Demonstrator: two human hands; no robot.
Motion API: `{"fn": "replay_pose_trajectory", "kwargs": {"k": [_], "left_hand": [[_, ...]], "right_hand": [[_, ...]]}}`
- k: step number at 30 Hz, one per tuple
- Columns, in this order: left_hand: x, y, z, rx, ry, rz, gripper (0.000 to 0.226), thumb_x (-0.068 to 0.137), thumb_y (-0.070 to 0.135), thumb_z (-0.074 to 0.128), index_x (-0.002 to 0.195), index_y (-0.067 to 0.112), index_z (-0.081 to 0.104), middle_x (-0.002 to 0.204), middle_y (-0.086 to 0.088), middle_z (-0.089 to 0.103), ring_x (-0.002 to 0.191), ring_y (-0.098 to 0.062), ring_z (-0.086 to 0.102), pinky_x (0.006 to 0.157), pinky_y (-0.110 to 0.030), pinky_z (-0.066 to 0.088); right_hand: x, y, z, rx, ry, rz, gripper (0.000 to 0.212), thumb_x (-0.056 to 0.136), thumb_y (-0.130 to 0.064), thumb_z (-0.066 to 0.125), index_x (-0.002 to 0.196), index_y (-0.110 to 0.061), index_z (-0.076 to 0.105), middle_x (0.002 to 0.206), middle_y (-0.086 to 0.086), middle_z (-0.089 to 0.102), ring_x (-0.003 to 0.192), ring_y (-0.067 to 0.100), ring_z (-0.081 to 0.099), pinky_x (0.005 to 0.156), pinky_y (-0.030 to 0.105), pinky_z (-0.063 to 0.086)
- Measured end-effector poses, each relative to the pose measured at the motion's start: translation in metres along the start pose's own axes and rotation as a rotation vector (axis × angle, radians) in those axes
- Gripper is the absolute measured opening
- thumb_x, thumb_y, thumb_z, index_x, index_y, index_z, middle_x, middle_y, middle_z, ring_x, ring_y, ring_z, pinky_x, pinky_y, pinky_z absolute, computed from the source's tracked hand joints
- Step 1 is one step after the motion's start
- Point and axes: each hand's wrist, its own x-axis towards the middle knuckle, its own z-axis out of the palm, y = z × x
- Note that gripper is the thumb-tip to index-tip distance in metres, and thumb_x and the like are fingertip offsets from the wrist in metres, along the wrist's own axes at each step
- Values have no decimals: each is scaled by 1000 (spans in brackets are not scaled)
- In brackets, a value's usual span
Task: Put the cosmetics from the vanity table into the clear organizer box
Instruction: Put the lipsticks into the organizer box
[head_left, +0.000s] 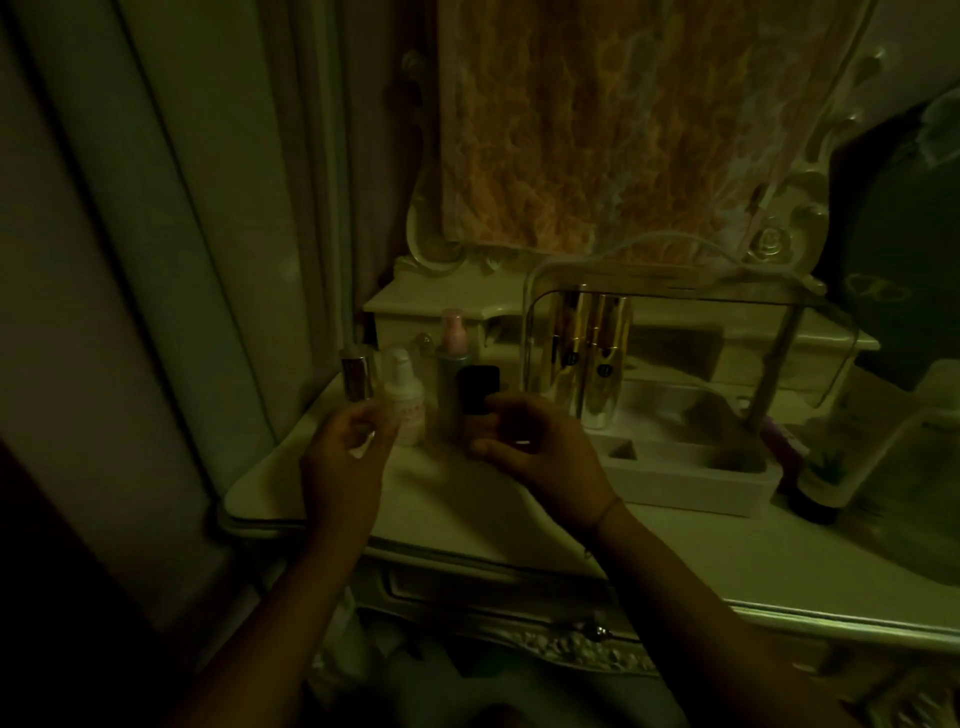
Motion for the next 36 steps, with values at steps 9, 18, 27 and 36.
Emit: {"fn": "replay_pose_trajectory", "kwargs": {"k": [9,18,27,36], "left_hand": [[47,-21,-19,-65,-244,-168,34,79,16,68,88,48,63,88,21,69,88,1,64,69,-19,47],[65,-29,-22,18,-379,-192,19,79,14,68,92,27,63,88,12,66,86,-7,63,68,-22,46],[45,-25,-44,-28,-483,-225,27,74,7,72,96,22,67,78,15,71,73,6,66,59,-9,50],[3,-6,-37,-104,-611,-205,26,77,3,66,99,17,66,76,13,74,78,0,68,61,-9,49]], "right_hand": [[28,18,88,66,-28,85,47,76,-10,72,119,-6,54,110,11,62,100,15,59,81,15,48],[32,30,94,52,-5,149,45,77,-8,69,119,-4,54,118,14,61,108,19,57,90,22,45],[26,30,92,21,-92,129,54,76,-7,70,126,-8,49,122,11,59,108,15,55,94,26,45],[3,24,64,-81,-133,24,47,74,-9,72,118,-11,57,111,5,65,102,12,59,87,18,47]]}}
